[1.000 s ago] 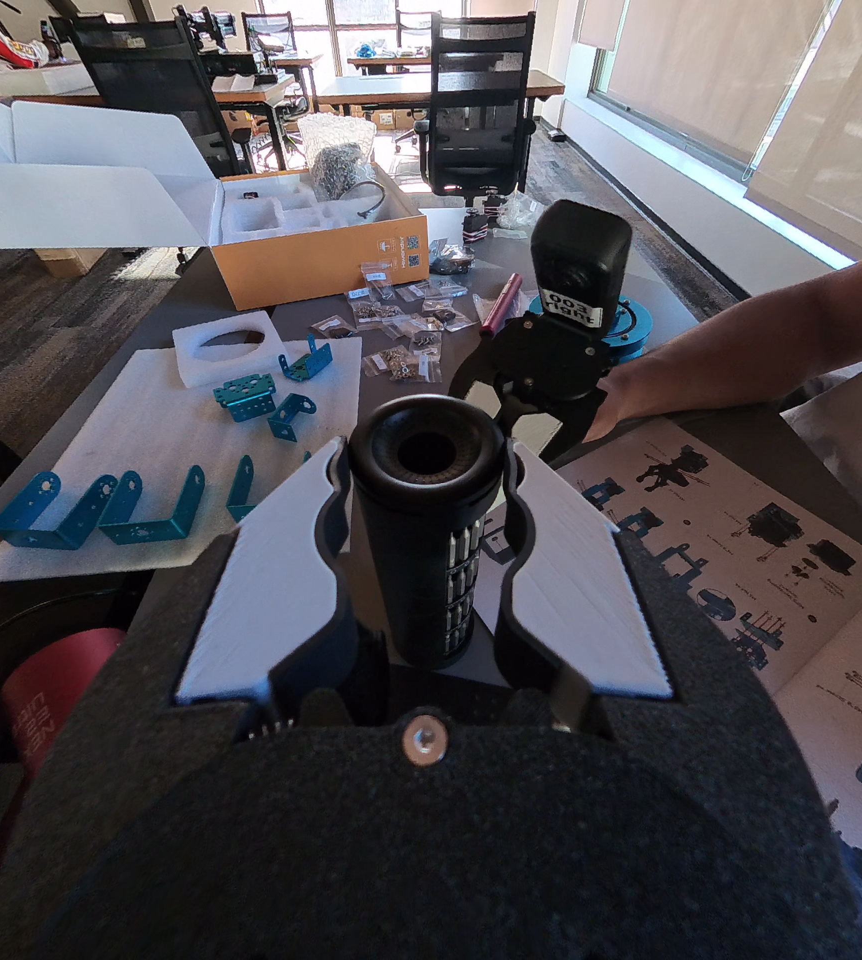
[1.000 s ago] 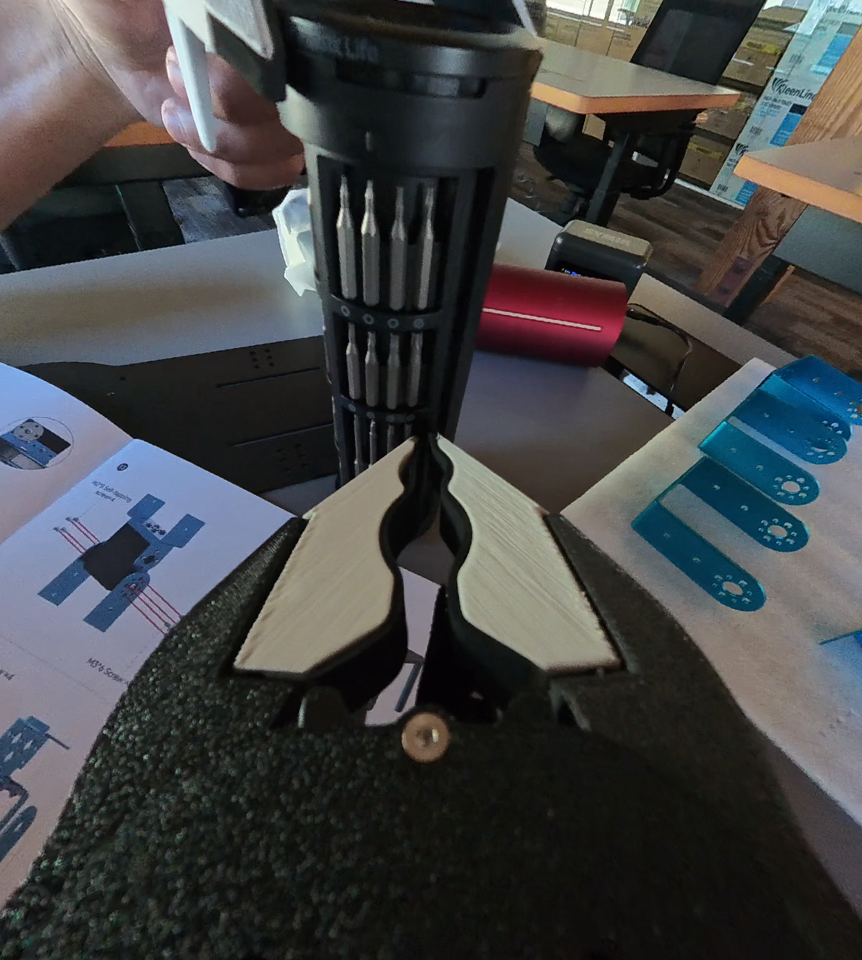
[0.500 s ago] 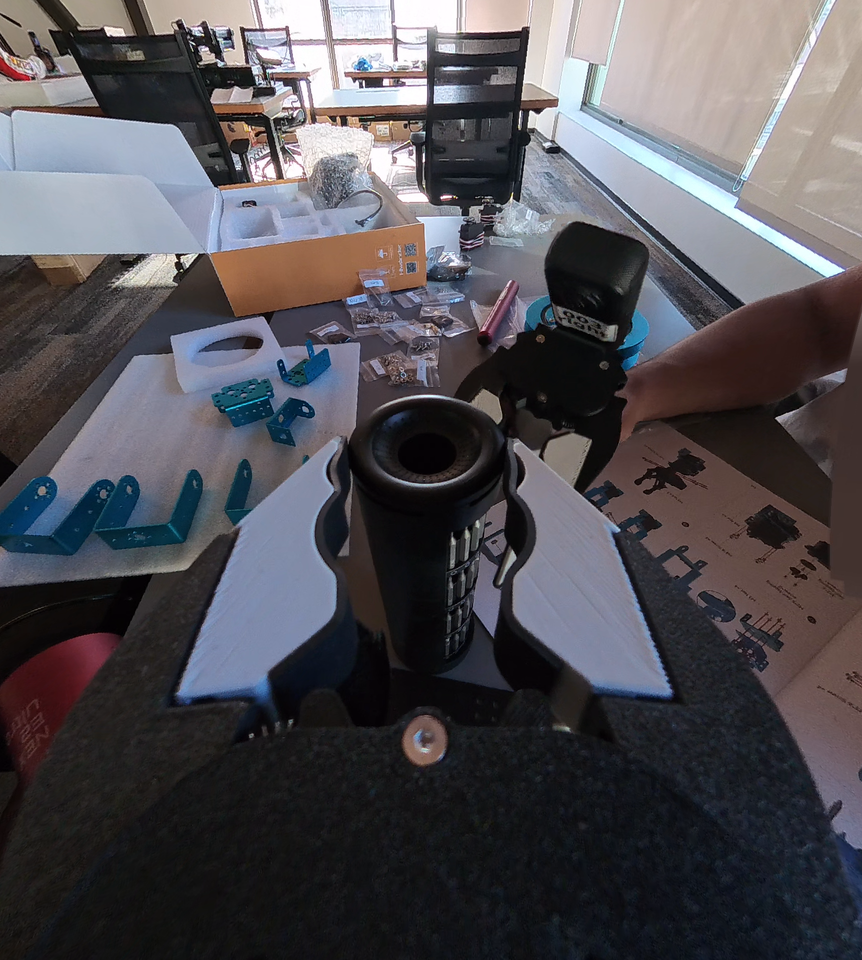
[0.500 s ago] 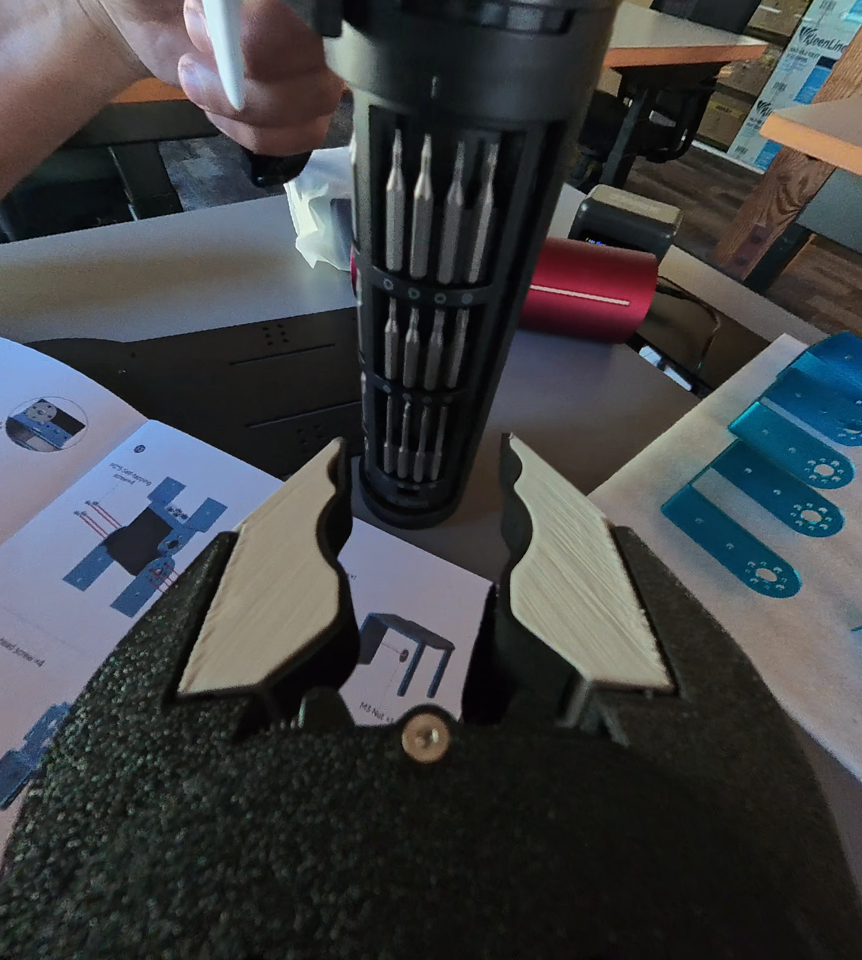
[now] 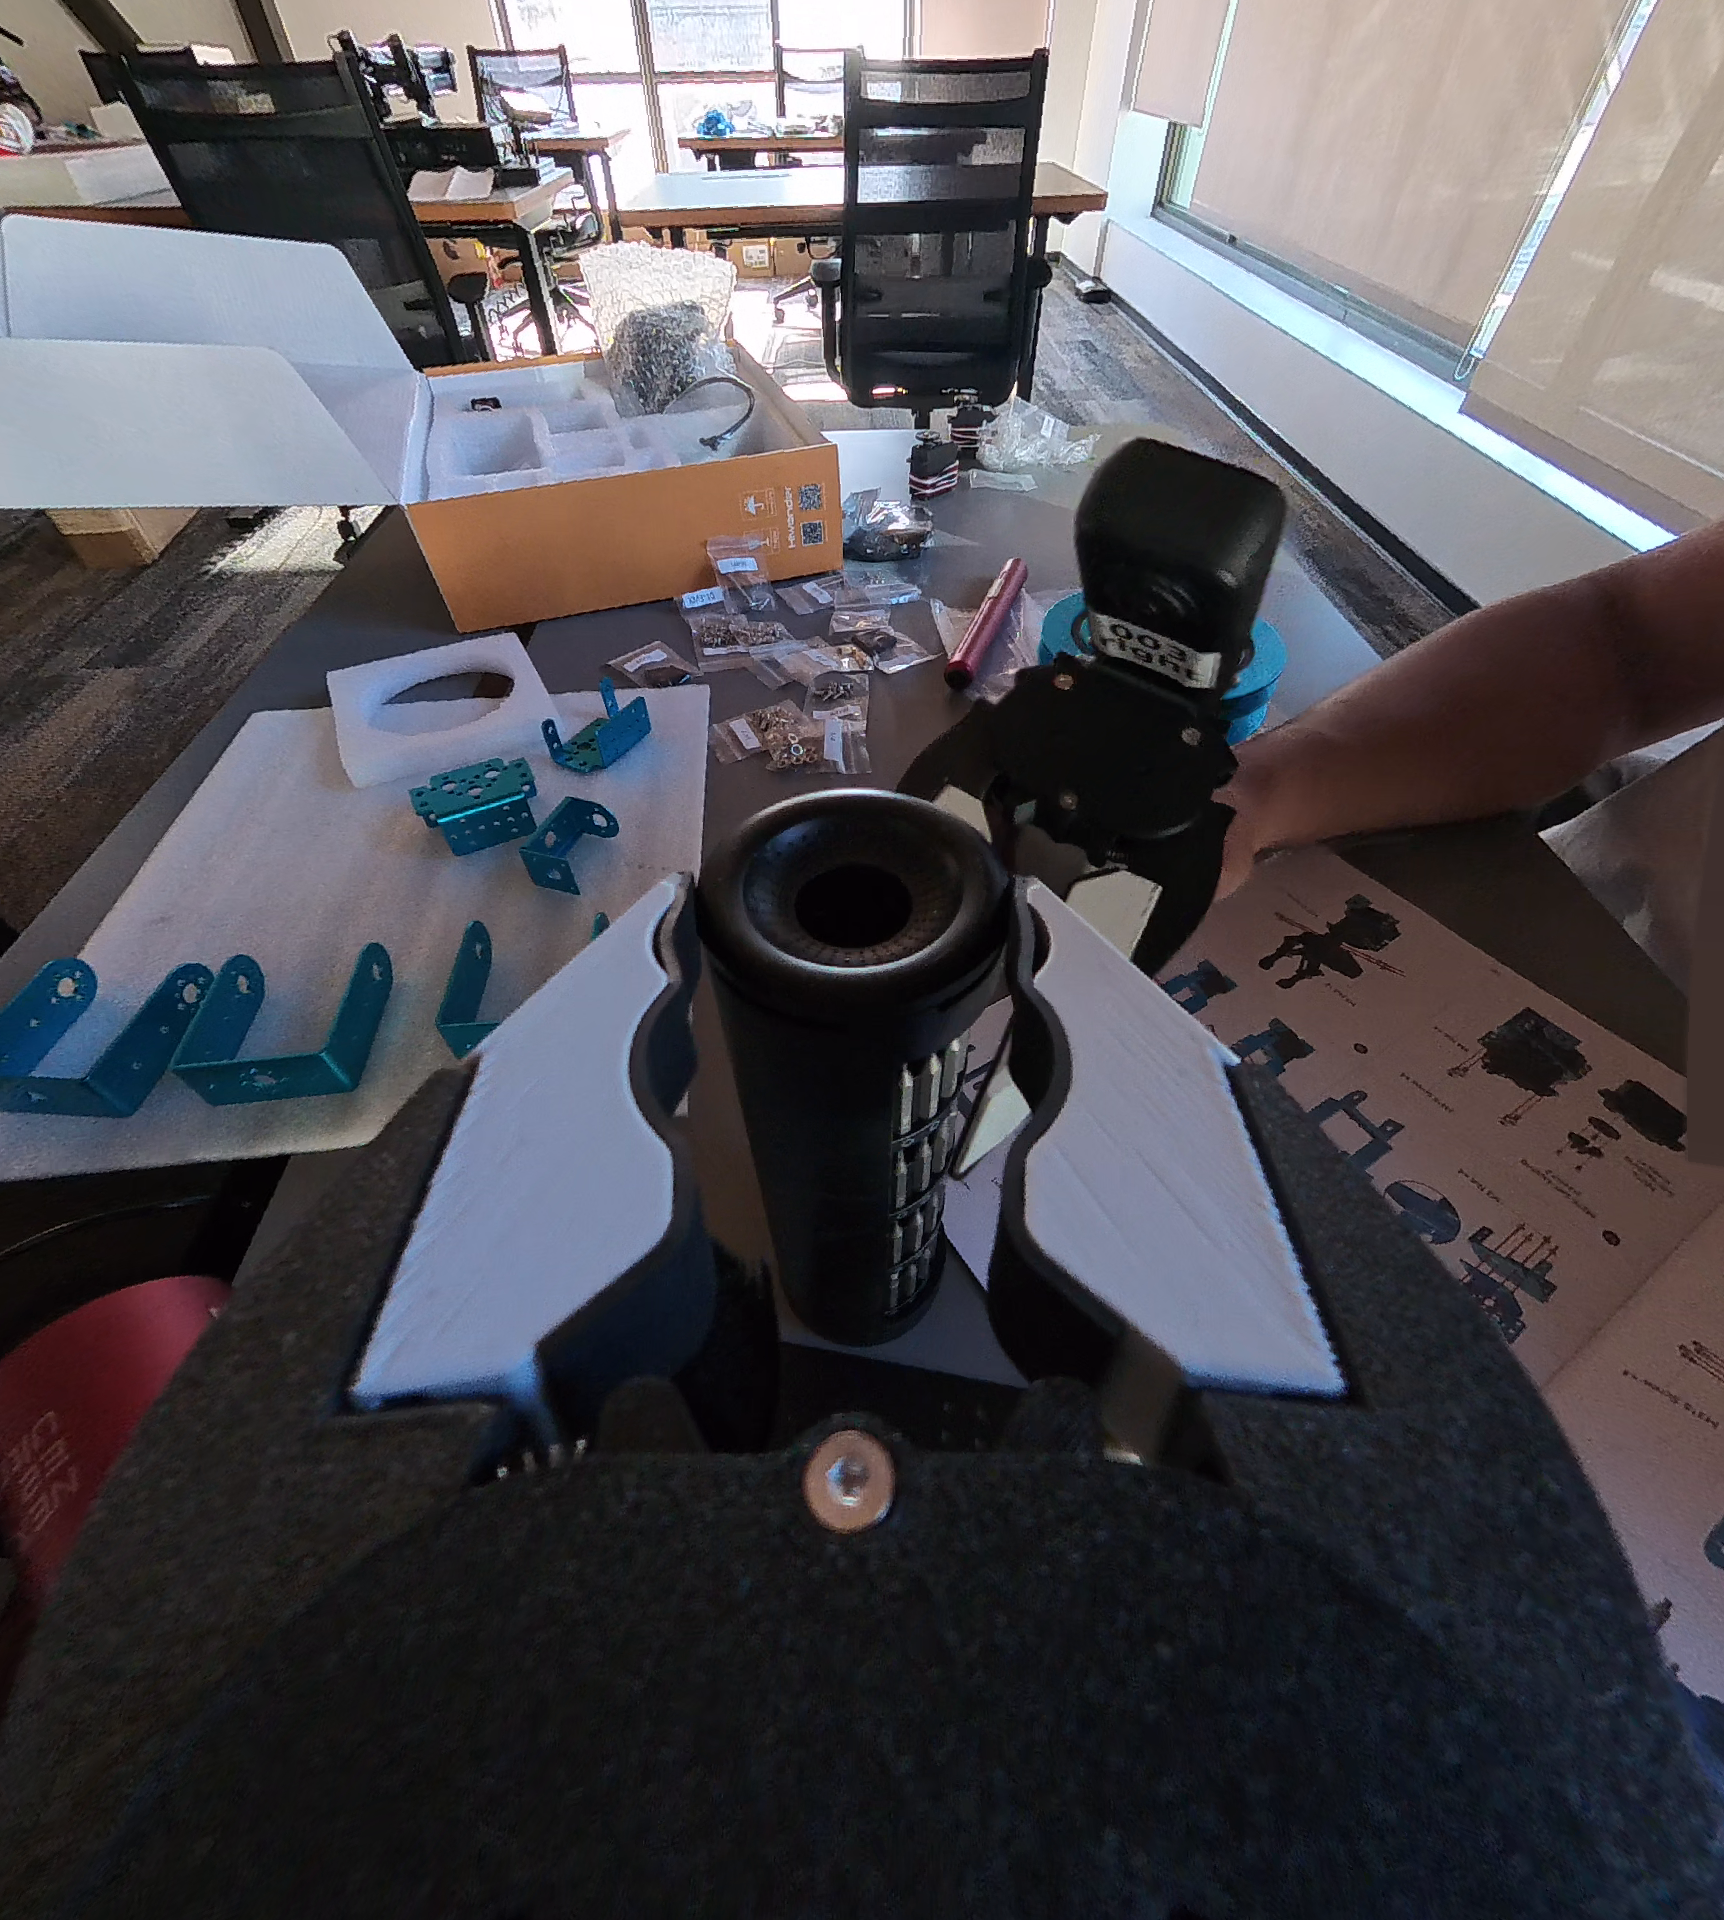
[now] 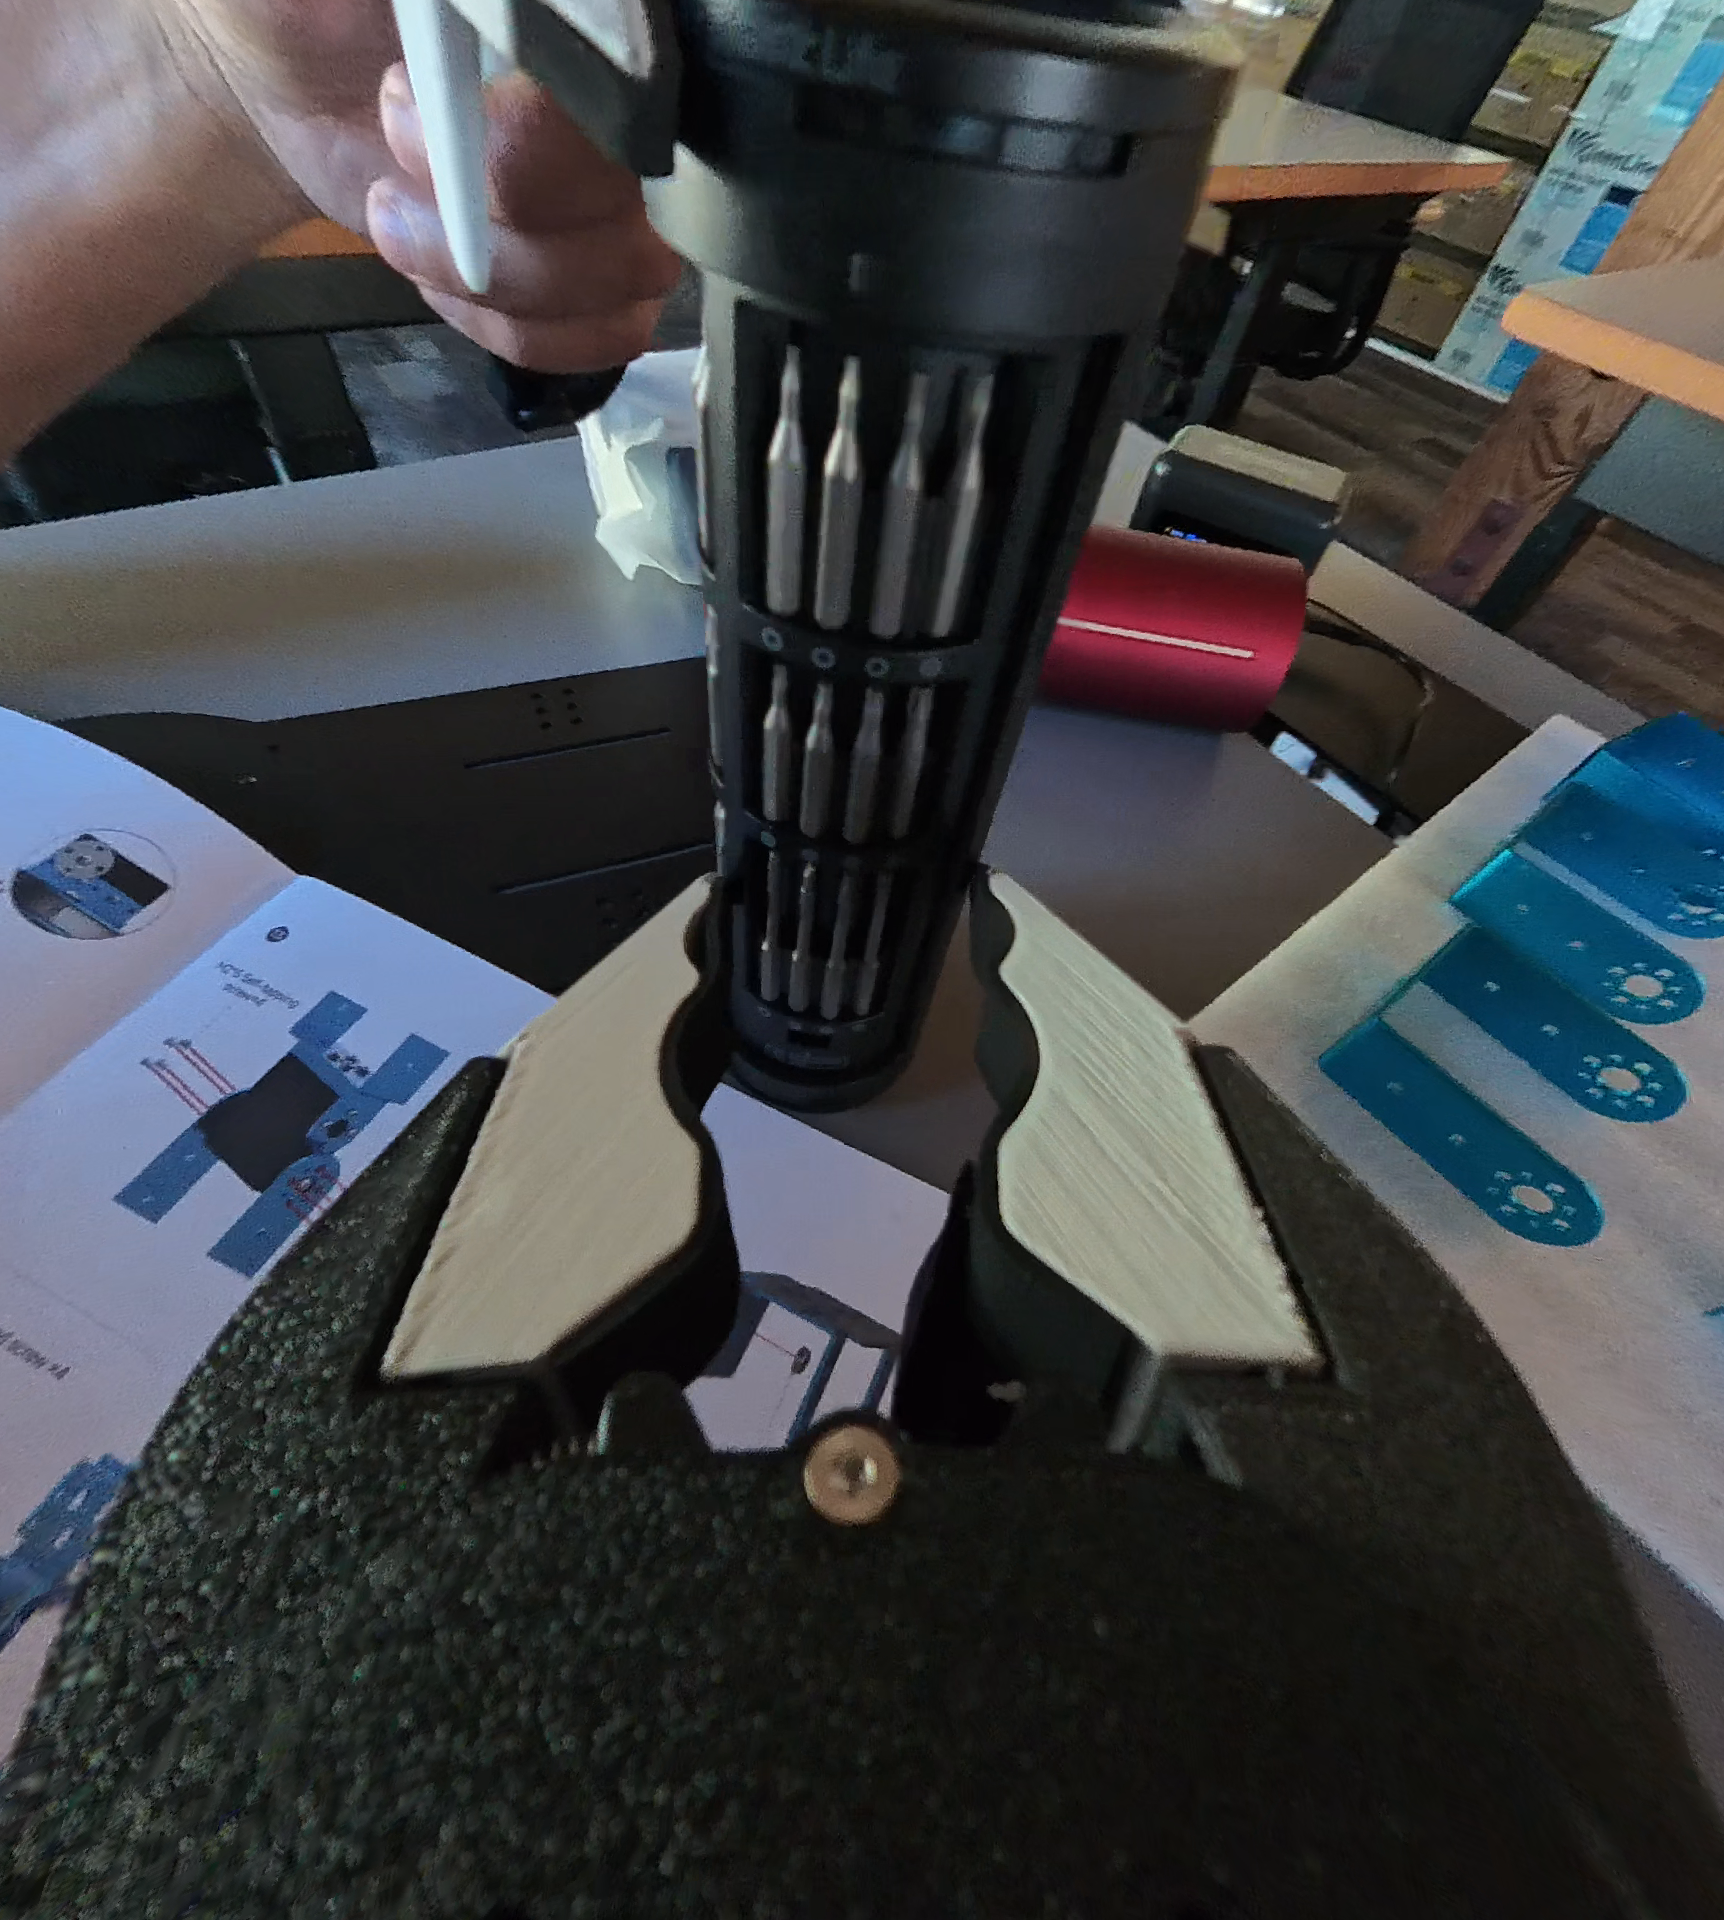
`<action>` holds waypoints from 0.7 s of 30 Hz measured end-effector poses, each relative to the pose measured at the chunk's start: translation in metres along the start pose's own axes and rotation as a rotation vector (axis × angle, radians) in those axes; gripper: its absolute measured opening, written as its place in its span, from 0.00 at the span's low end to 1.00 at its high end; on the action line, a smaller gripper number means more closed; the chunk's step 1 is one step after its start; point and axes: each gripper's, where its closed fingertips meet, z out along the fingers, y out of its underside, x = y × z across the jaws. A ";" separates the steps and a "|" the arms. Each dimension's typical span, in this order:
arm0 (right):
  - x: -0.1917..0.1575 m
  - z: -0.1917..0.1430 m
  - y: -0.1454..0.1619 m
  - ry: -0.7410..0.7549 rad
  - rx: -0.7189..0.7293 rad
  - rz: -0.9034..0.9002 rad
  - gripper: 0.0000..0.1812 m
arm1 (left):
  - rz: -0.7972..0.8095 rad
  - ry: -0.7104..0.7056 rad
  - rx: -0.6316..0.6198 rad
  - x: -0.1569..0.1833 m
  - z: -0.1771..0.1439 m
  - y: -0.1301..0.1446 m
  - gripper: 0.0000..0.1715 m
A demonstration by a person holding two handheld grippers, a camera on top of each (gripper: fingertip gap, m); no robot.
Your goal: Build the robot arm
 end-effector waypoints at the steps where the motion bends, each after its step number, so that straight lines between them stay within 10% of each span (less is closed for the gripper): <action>1: 0.000 -0.001 0.000 -0.022 -0.001 -0.004 0.24 | 0.000 0.002 0.001 0.000 0.000 0.000 0.34; 10: 0.016 -0.003 0.000 0.039 0.005 -0.042 0.01 | -0.011 -0.013 0.009 -0.006 -0.005 0.001 0.34; 21: -0.006 0.001 0.009 -0.035 -0.062 0.015 0.37 | -0.005 -0.021 -0.003 -0.006 -0.005 0.001 0.34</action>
